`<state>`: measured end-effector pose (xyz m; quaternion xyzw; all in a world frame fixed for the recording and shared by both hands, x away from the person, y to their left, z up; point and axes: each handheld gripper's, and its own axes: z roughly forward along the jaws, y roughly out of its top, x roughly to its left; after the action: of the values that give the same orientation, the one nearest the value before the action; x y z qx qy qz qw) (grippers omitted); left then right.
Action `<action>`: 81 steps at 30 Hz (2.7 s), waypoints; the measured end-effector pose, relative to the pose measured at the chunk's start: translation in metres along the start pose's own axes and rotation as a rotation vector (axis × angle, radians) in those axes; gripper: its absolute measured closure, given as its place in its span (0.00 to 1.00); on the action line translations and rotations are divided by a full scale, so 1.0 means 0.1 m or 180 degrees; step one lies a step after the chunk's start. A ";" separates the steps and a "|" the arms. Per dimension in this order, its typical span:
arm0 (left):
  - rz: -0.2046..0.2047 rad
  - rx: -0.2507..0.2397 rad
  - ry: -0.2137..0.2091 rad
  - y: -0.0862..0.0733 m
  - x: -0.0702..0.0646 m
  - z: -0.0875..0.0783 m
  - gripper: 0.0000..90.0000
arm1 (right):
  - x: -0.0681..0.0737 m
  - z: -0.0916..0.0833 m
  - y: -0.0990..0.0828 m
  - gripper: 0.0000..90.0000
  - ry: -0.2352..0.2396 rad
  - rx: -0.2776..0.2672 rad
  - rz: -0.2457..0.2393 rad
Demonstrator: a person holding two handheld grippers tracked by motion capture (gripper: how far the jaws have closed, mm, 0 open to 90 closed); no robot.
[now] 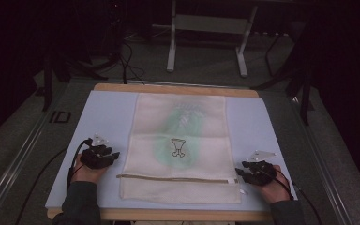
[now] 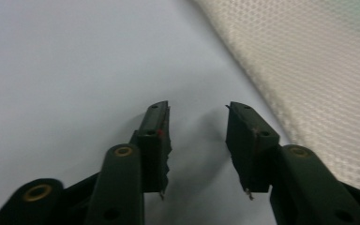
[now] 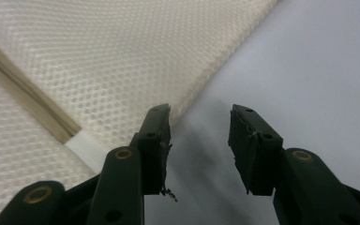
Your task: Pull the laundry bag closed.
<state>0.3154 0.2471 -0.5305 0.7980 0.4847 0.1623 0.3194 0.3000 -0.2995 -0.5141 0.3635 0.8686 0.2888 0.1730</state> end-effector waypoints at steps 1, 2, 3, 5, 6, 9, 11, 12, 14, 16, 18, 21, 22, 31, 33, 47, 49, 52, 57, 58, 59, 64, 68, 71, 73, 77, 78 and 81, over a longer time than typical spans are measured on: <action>0.0000 0.0000 0.0000 0.00 0.00 0.00 0.68 | 0.01 -0.01 0.00 0.65 0.0015 0.0007 -0.0003; 0.0021 -0.0017 -0.0004 0.00 0.00 0.00 0.68 | 0.01 -0.01 0.00 0.65 0.0015 0.0007 -0.0003; 0.0045 -0.0035 -0.0022 0.00 -0.01 -0.01 0.68 | 0.02 -0.01 0.01 0.64 0.0027 0.0008 -0.0014; 0.0104 -0.0064 -0.0081 0.01 -0.03 -0.03 0.69 | 0.03 -0.01 0.01 0.63 0.0061 -0.0009 -0.0002; 0.0113 -0.0058 -0.0089 0.02 -0.04 -0.03 0.69 | 0.03 -0.01 0.01 0.63 0.0073 -0.0021 0.0007; 0.0173 -0.0049 -0.0127 0.03 -0.06 -0.03 0.70 | 0.04 -0.01 0.02 0.62 0.0105 -0.0055 0.0013; 0.0171 -0.0060 -0.0174 0.03 -0.07 -0.04 0.71 | 0.06 0.00 0.03 0.61 0.0105 -0.0035 -0.0004; 0.0170 -0.0048 -0.0196 0.04 -0.07 -0.05 0.71 | 0.06 0.00 0.04 0.61 0.0106 -0.0029 -0.0016; 0.0178 -0.0065 -0.0226 0.05 -0.07 -0.06 0.73 | 0.07 0.00 0.04 0.61 0.0124 -0.0025 -0.0028; 0.0210 -0.0050 -0.0253 0.05 -0.07 -0.06 0.73 | 0.08 0.01 0.05 0.61 0.0141 -0.0018 -0.0052; 0.0251 -0.0030 -0.0280 0.05 -0.07 -0.06 0.74 | 0.10 0.01 0.06 0.61 0.0149 -0.0020 -0.0045; 0.0258 -0.0051 -0.0295 0.05 -0.06 -0.08 0.75 | 0.11 0.00 0.07 0.60 0.0149 -0.0046 -0.0089; 0.0255 -0.0063 -0.0295 0.05 -0.06 -0.08 0.75 | 0.12 0.00 0.08 0.60 0.0141 -0.0058 -0.0104; 0.0227 -0.0108 -0.0384 0.06 -0.05 -0.11 0.74 | 0.20 0.00 0.13 0.62 0.0206 -0.0066 -0.0159; 0.0224 -0.0117 -0.0384 0.07 -0.06 -0.12 0.74 | 0.21 0.00 0.14 0.63 0.0264 -0.0136 -0.0131; 0.0282 -0.0102 -0.0441 0.09 -0.08 -0.11 0.74 | 0.35 0.01 0.23 0.64 0.0391 -0.0185 -0.0192; 0.0289 -0.0100 -0.0452 0.09 -0.09 -0.11 0.74 | 0.38 0.02 0.24 0.64 0.0400 -0.0182 -0.0213; 0.0284 -0.0105 -0.0461 0.09 -0.10 -0.11 0.74 | 0.42 0.03 0.27 0.64 0.0447 -0.0205 -0.0236; 0.0297 -0.0121 -0.0470 0.09 -0.10 -0.12 0.74 | 0.47 0.06 0.30 0.64 0.0487 -0.0196 -0.0285; 0.0297 -0.0121 -0.0470 0.09 -0.10 -0.12 0.74 | 0.49 0.06 0.30 0.64 0.0488 -0.0190 -0.0286; 0.0307 -0.0127 -0.0488 0.10 -0.10 -0.12 0.74 | 0.52 0.08 0.32 0.65 0.0520 -0.0188 -0.0303; 0.0318 -0.0126 -0.0501 0.10 -0.11 -0.11 0.74 | 0.57 0.11 0.34 0.66 0.0528 -0.0203 -0.0307; 0.0356 -0.0101 -0.0521 0.10 -0.12 -0.10 0.74 | 0.61 0.12 0.36 0.66 0.0551 -0.0223 -0.0324; 0.0376 -0.0095 -0.0541 0.10 -0.13 -0.10 0.74 | 0.64 0.13 0.37 0.66 0.0559 -0.0230 -0.0337; 0.0388 -0.0087 -0.0551 0.11 -0.14 -0.09 0.74 | 0.66 0.14 0.38 0.66 0.0569 -0.0224 -0.0345; 0.0407 -0.0084 -0.0567 0.11 -0.14 -0.09 0.75 | 0.70 0.16 0.39 0.67 0.0593 -0.0224 -0.0386; 0.0411 -0.0082 -0.0576 0.10 -0.14 -0.09 0.75 | 0.71 0.16 0.40 0.67 0.0598 -0.0224 -0.0386; 0.0420 -0.0074 -0.0600 0.11 -0.15 -0.09 0.75 | 0.74 0.16 0.41 0.67 0.0626 -0.0224 -0.0404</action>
<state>0.3103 0.2332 -0.5162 0.8361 0.3970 0.1128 0.3614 0.2802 -0.2158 -0.5077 0.2714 0.8920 0.3418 0.1176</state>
